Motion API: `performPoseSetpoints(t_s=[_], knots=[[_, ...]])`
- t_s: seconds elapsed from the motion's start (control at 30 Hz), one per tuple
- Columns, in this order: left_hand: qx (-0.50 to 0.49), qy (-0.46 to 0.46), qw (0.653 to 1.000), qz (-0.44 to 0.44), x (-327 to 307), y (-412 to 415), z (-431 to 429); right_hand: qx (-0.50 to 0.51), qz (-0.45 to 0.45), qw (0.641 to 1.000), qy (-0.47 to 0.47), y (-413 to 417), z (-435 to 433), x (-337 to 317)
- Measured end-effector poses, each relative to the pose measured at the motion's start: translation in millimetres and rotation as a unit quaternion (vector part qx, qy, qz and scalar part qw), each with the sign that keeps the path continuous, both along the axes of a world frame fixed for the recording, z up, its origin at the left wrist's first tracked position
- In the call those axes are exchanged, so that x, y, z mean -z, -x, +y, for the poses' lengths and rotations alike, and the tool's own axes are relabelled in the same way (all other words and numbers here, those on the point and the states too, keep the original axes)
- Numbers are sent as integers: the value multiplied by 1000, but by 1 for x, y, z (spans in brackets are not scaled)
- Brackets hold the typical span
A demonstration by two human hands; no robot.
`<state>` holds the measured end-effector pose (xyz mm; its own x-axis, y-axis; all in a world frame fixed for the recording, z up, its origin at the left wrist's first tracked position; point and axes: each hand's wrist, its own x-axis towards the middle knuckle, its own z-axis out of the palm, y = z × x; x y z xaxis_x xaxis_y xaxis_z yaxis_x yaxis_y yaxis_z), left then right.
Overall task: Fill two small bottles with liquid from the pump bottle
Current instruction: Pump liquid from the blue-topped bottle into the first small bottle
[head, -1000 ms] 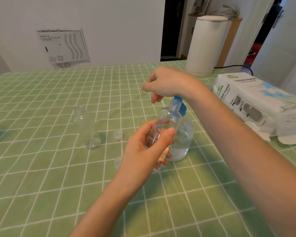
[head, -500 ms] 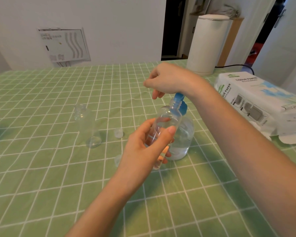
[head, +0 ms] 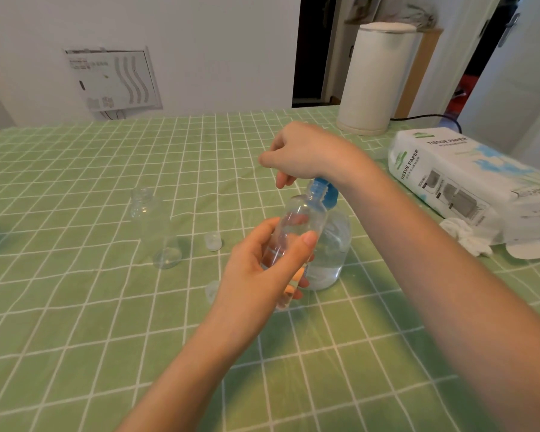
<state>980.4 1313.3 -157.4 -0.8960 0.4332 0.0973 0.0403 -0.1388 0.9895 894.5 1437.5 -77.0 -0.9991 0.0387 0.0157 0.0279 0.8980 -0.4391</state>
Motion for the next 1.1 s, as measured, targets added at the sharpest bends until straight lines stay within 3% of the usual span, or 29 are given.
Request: performPoseSetpoints(t_s=[1.1], knots=[[0,-6,1000,7,-4,-1,0,-9,8,1000,8,3,2,-7]])
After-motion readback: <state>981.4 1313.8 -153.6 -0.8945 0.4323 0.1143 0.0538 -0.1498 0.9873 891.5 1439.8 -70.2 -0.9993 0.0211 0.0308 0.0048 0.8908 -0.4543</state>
